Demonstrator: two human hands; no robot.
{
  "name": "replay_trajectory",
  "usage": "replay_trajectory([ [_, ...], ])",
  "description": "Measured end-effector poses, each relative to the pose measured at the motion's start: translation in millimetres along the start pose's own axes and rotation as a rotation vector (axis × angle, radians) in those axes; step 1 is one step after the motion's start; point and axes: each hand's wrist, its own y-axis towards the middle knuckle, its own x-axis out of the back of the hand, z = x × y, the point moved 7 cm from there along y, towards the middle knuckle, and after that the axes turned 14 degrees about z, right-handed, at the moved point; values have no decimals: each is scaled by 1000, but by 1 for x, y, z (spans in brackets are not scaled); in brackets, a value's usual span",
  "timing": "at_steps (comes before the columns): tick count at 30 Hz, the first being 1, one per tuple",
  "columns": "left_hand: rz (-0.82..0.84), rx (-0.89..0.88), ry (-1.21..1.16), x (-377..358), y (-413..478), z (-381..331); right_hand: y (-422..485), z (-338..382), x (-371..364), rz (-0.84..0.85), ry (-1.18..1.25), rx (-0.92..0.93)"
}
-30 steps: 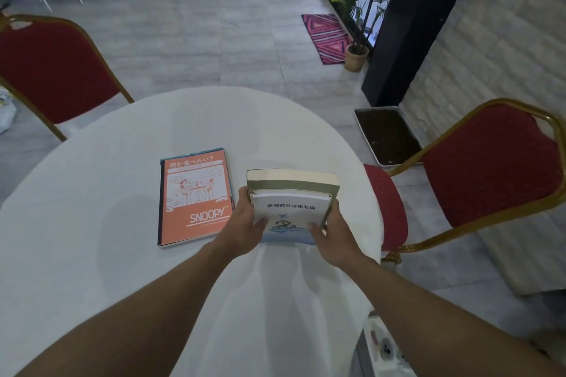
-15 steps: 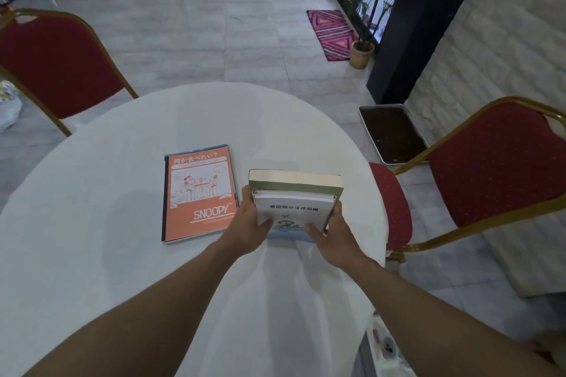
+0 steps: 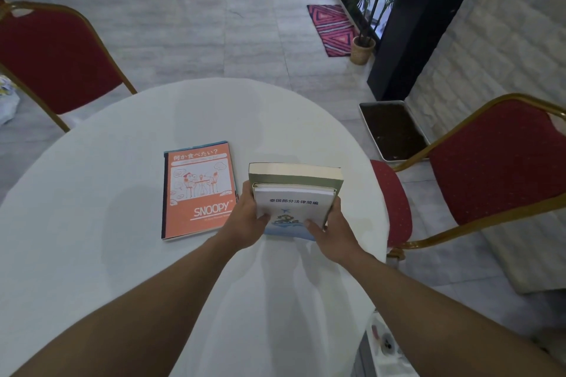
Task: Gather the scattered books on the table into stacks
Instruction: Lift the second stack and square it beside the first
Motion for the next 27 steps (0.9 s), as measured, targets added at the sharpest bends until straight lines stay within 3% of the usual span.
replay_trajectory([
  [17,71,117,24,-5,-3,29,-5,-10,-6,80,-78,-11],
  [22,143,149,-296,5,-9,29,-1,5,-13,108,119,-2],
  [27,33,276,-478,25,-17,46,23,21,-43,141,304,-96],
])
